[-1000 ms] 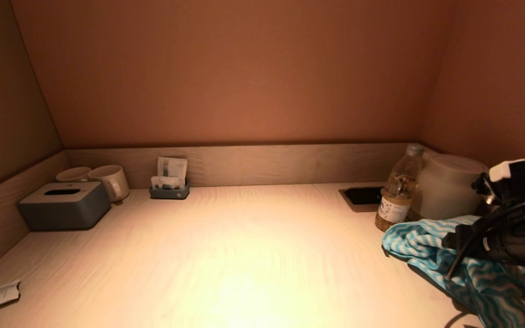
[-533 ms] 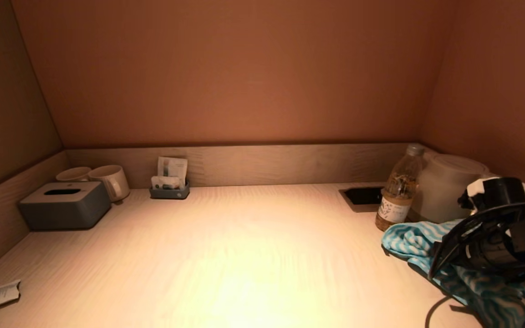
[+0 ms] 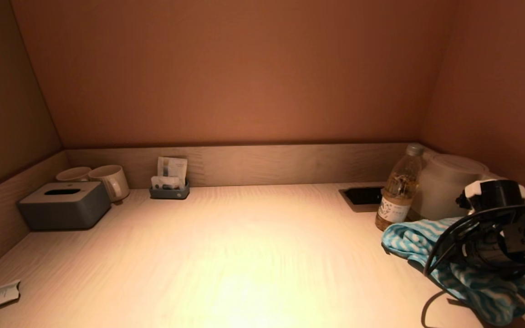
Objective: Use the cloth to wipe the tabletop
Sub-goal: Pick up the tablecloth, then sweep the stains on the table
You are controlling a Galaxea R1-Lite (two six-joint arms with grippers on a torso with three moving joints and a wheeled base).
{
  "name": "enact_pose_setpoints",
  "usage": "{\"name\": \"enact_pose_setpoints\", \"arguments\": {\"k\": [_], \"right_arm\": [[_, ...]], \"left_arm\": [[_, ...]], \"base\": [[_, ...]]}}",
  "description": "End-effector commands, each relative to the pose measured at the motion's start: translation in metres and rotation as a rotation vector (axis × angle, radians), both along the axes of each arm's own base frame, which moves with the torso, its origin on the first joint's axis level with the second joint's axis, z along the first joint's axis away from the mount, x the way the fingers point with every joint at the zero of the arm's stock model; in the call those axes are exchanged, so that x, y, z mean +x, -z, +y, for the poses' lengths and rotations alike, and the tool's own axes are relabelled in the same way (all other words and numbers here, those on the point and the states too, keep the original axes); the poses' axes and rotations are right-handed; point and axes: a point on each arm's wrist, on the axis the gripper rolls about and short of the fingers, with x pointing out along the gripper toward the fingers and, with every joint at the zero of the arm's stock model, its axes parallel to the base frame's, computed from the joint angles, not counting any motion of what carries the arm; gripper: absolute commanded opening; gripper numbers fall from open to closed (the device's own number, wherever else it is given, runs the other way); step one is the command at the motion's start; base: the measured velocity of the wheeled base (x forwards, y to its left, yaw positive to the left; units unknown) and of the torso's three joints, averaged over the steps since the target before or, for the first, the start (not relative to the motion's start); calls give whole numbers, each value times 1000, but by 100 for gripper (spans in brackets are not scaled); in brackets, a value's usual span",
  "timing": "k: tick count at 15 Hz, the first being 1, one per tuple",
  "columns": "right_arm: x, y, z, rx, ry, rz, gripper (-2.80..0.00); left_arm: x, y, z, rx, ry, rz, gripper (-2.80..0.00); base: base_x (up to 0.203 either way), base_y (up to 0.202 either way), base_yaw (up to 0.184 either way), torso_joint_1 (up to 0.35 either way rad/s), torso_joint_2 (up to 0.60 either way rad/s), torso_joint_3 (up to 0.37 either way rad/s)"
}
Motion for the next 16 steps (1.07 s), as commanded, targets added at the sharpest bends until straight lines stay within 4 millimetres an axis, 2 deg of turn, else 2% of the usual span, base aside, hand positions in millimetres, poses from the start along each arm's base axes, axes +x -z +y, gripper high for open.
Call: {"name": "enact_pose_setpoints", "arguments": {"k": [1,4,9,13,16], "right_arm": [[-4,-4,1,-2,-1,-13,-280],[-11,-18,8,-10,-19,-58,-280],[-42,-65,33,-37,-102,-220,-280],[-78,-102,70,-28,-264,-354,-280],[-98,-119,95,-4,-405,-413,-280]], "left_arm": [[0,0,0,0,0,0,-280],[0,0,0,0,0,0,-280],[0,0,0,0,0,0,-280],[0,0,0,0,1,0,-280],[0,0,0,0,0,0,-280]], "base": [[0,0,0,0,0,0],[0,0,0,0,0,0],[0,0,0,0,0,0],[0,0,0,0,0,0],[0,0,0,0,0,0]]}}
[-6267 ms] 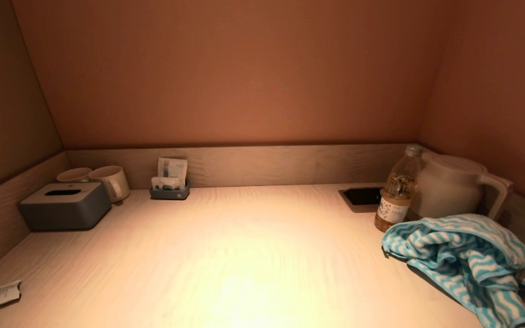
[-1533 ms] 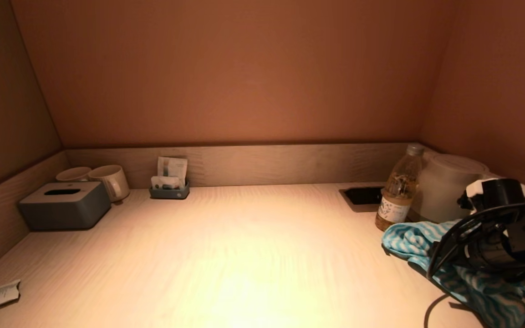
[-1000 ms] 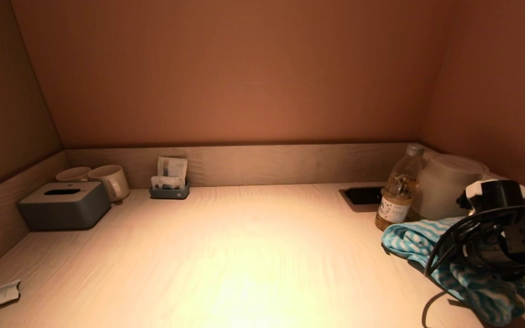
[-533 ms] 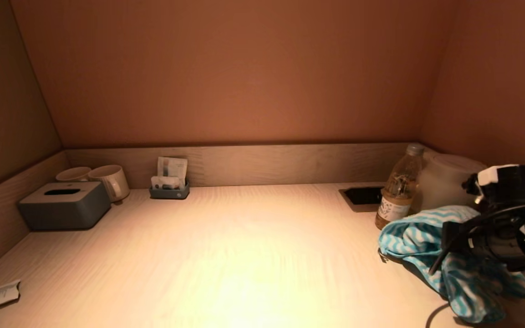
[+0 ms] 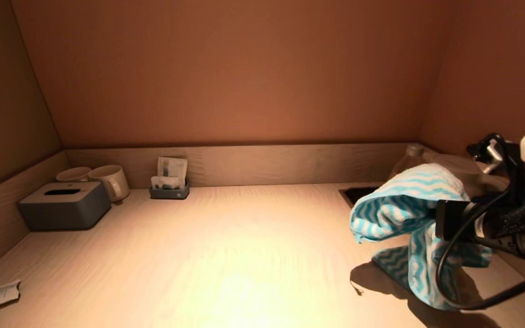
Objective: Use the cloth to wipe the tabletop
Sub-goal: Sweep the stains on the table
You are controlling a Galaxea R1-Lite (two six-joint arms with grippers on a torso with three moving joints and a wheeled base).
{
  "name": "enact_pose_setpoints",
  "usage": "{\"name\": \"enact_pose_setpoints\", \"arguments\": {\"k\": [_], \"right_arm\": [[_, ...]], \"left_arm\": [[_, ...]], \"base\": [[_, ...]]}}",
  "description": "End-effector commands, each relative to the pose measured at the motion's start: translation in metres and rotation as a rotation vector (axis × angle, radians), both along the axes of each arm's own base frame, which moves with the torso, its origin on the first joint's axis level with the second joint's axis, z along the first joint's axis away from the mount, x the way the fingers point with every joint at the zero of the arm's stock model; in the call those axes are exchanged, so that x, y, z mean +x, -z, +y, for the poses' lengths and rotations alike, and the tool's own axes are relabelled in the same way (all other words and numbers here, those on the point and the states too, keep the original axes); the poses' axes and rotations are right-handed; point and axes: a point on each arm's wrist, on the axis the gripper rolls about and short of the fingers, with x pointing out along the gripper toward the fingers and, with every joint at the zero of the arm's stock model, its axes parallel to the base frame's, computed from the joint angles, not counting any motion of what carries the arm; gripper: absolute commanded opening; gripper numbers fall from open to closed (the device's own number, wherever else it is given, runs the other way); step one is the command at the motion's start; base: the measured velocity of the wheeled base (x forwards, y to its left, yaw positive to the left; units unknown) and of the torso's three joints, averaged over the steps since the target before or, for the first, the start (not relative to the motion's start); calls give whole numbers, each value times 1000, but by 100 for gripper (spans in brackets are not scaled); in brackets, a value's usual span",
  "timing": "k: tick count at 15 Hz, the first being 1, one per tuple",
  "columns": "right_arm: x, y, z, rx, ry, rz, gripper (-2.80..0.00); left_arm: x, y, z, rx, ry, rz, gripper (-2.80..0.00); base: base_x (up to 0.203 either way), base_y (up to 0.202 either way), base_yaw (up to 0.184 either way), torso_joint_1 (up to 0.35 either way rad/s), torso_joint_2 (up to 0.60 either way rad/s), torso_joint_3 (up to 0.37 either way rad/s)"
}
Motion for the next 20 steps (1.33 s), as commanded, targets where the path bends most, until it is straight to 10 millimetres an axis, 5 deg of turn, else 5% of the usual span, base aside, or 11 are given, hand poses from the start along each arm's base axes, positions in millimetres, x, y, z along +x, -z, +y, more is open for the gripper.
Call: {"name": "enact_pose_setpoints", "arguments": {"k": [1,5,15,20], "right_arm": [[-17,-13,11,11,-75,-53,-280],[-23,-22,38,23,-225,-86,-280],[15,-21,108,-37,-451,-48,-280],[33,-3,159,-64,-558,9,-280]], "left_arm": [[0,0,0,0,-1,0,-280],[0,0,0,0,-1,0,-280],[0,0,0,0,-1,0,-280],[0,0,0,0,-1,0,-280]], "base": [[0,0,0,0,0,0],[0,0,0,0,0,0],[0,0,0,0,0,0],[0,0,0,0,0,0]]}}
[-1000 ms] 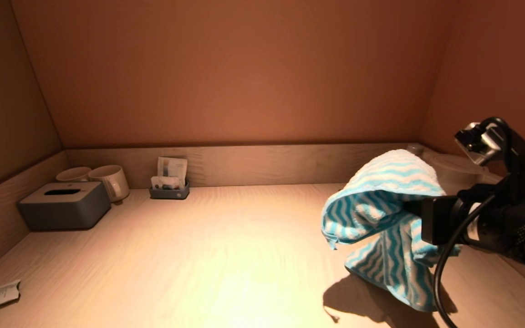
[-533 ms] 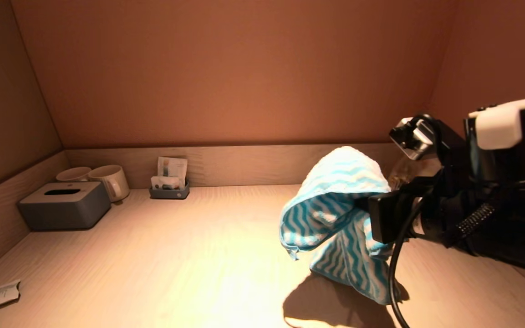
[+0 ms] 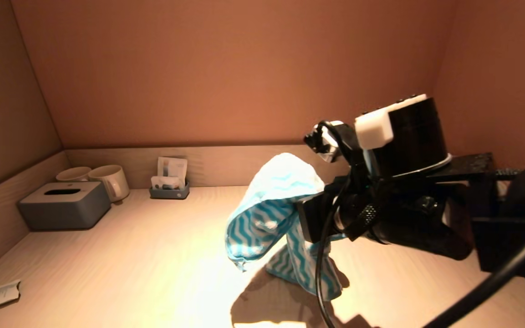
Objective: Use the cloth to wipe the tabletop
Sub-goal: Sweep the stains on the table
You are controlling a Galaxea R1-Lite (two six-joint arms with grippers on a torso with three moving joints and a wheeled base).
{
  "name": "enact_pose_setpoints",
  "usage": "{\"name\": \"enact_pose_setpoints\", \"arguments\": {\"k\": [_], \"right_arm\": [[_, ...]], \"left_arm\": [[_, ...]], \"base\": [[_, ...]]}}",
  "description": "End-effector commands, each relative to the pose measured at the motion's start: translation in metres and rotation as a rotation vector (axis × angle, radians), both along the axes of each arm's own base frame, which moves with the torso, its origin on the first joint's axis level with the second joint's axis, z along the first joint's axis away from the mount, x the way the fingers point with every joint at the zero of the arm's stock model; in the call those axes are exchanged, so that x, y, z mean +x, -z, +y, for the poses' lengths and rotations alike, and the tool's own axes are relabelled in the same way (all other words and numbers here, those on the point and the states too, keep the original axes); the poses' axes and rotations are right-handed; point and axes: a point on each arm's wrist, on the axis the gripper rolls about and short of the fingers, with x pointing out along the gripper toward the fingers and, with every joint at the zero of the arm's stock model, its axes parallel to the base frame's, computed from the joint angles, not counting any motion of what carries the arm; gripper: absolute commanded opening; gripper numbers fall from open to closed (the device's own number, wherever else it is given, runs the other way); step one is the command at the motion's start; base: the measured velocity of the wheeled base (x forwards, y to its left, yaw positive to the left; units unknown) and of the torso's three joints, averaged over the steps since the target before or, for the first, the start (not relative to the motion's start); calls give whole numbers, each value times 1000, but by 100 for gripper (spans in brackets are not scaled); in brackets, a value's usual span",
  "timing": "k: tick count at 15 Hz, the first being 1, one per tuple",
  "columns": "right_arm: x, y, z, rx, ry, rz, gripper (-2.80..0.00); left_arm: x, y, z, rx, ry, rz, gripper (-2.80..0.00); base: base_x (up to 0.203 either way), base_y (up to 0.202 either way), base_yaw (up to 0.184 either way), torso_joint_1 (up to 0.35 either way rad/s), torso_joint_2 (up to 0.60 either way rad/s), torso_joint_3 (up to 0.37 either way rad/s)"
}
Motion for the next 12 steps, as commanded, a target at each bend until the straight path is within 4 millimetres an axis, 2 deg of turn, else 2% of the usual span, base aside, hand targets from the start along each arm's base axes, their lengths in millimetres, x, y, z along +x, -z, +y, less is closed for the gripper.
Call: {"name": "enact_pose_setpoints", "arguments": {"k": [1,5,8,11,12], "right_arm": [[17,18,23,-40,-22,46,-280],[36,56,64,-108,-72,121,-280],[51,77,83,-138,-82,152,-280],[58,89,91,-153,-82,171,-280],[62,102,95,-174,-81,197,-280]], "left_arm": [[0,0,0,0,-1,0,-280],[0,0,0,0,-1,0,-280],[0,0,0,0,-1,0,-280],[0,0,0,0,-1,0,-280],[0,0,0,0,-1,0,-280]], "base": [[0,0,0,0,0,0],[0,0,0,0,0,0],[0,0,0,0,0,0],[0,0,0,0,0,0],[0,0,0,0,0,0]]}}
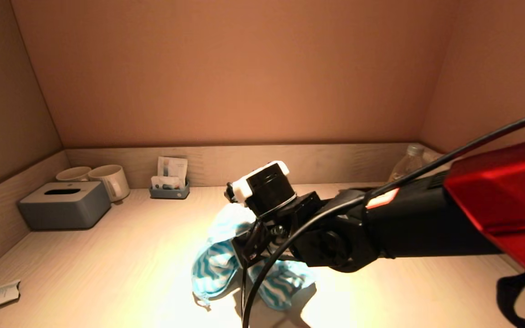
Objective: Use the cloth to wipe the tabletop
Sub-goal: Sweep the stains on the table
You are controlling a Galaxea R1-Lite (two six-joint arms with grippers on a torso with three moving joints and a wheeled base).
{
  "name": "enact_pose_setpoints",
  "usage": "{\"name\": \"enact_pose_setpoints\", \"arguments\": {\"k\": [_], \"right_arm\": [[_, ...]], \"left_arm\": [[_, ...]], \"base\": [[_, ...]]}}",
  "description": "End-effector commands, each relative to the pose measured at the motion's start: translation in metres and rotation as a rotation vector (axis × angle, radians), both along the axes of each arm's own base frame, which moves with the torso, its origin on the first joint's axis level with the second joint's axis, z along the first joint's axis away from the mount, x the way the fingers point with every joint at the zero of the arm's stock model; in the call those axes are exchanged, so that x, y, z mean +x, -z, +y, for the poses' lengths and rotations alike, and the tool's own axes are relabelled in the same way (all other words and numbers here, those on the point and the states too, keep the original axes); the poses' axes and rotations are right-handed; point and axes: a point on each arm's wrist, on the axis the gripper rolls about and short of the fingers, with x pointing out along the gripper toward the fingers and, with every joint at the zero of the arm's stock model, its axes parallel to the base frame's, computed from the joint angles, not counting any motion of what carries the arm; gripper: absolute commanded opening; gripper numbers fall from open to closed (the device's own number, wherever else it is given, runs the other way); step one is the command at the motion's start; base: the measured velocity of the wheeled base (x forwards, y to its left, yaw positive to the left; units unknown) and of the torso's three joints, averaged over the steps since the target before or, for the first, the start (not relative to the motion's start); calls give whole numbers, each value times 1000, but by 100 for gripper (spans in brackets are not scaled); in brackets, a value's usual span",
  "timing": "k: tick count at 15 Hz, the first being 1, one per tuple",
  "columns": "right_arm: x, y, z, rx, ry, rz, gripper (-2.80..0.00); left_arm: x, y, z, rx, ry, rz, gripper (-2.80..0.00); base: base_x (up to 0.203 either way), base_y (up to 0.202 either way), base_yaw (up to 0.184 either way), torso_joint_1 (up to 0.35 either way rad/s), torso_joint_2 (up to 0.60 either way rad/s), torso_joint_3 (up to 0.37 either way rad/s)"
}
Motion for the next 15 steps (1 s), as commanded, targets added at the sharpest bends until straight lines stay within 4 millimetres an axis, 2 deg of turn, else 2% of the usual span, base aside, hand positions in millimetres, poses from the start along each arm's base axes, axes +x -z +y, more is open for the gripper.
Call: {"name": "enact_pose_setpoints", "arguments": {"k": [1,6,9,12,15], "right_arm": [[6,22,7,-36,0,38,-280],[5,70,27,-119,-35,127,-280],[13,76,36,-90,-1,126,-280],[25,74,28,-71,51,123,-280],[48,79,-11,-87,202,144,-280]], "left_arm": [[0,0,0,0,-1,0,-280],[0,0,0,0,-1,0,-280],[0,0,0,0,-1,0,-280],[0,0,0,0,-1,0,-280],[0,0,0,0,-1,0,-280]], "base": [[0,0,0,0,0,0],[0,0,0,0,0,0],[0,0,0,0,0,0],[0,0,0,0,0,0],[0,0,0,0,0,0]]}}
